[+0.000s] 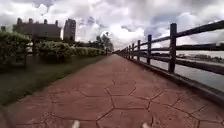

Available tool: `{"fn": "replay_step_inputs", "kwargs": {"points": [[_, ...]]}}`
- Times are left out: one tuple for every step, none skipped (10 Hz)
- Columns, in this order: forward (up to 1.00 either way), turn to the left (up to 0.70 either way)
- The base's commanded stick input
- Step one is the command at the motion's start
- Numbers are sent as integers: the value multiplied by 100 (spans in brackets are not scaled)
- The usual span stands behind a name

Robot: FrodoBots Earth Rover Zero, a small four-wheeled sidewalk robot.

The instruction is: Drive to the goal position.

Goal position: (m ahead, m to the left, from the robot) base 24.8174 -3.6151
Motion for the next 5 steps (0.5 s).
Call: {"fn": "replay_step_inputs", "kwargs": {"points": [[70,0],[70,0],[70,0],[70,0],[70,0]]}}
